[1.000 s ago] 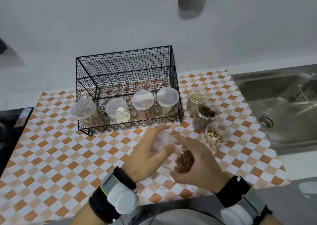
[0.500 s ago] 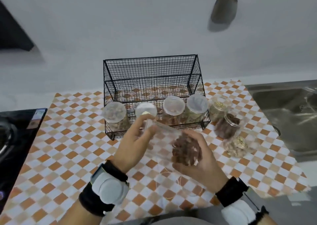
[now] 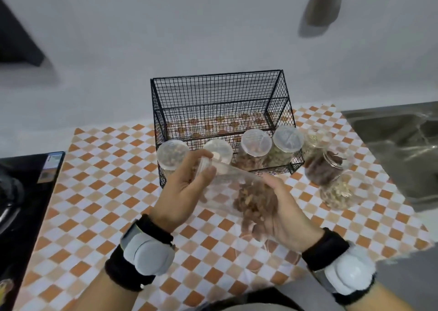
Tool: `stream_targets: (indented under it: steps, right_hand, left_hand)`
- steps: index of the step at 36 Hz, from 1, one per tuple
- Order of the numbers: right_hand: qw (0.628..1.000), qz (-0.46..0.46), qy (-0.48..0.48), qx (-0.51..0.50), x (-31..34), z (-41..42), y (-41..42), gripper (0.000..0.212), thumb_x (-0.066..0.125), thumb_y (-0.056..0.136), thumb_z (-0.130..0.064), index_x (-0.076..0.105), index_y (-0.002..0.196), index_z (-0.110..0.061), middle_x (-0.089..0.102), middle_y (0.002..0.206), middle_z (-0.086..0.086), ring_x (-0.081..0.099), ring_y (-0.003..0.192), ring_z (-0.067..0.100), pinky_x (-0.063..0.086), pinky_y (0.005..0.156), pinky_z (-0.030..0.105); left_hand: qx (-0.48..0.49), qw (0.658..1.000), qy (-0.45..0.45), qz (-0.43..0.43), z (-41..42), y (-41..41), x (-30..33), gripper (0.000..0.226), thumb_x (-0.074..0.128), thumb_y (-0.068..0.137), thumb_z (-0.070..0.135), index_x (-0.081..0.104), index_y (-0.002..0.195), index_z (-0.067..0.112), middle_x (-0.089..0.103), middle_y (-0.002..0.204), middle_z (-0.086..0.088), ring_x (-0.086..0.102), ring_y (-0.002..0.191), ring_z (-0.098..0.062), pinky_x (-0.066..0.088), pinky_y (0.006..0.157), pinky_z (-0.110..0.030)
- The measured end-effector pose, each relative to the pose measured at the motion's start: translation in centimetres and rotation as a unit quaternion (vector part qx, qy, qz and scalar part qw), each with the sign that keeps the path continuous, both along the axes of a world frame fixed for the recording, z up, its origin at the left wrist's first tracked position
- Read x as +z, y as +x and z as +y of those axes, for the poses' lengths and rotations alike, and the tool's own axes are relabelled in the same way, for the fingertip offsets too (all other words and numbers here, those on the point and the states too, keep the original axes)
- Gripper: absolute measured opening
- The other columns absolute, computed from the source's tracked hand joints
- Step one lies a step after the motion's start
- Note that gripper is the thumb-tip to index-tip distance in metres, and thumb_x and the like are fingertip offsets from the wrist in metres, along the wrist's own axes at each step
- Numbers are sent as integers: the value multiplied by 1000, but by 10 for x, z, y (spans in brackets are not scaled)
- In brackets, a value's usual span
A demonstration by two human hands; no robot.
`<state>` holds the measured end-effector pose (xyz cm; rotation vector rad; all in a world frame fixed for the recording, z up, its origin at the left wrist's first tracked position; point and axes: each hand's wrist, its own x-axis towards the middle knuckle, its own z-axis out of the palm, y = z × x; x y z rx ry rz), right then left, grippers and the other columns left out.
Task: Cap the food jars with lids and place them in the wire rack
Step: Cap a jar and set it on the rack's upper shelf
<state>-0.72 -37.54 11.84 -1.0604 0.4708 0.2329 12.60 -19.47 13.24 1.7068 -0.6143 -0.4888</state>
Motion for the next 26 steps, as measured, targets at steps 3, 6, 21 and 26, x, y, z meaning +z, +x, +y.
stream_targets:
  steps: [3,6,21,26]
  right_hand:
    - [974,-107,-196,-26,-4,2,-2,94,72,78,-68,22,155,-46,54,144,-24,64,123,9,59,94,34]
    - [921,-197,-332,-59,-6,8,1,85,75,83,-42,24,150,-28,53,128,-42,59,119,-8,50,92,12]
    - [993,3,-62,-101,6,-3,22,46,55,96,-54,59,128,-21,55,94,9,57,46,4,38,38,19]
    - [990,59,-5,-128,5,-3,24,79,66,72,-68,64,119,-4,57,85,18,38,42,18,21,43,18]
  left_hand:
    - [29,999,-18,27,-3,2,4,36,53,92,55,60,117,29,63,92,-14,63,83,-39,60,60,-49]
    - [48,998,-21,31,-8,3,7,44,48,90,62,61,117,30,60,103,-27,61,90,-46,53,77,-64]
    - [120,990,-13,-75,-17,-1,4,39,45,92,69,61,114,42,67,77,-18,65,73,-39,55,63,-52]
    - [145,982,-3,-118,-22,-3,2,39,44,91,72,62,111,43,69,83,-1,68,78,-25,56,67,-55]
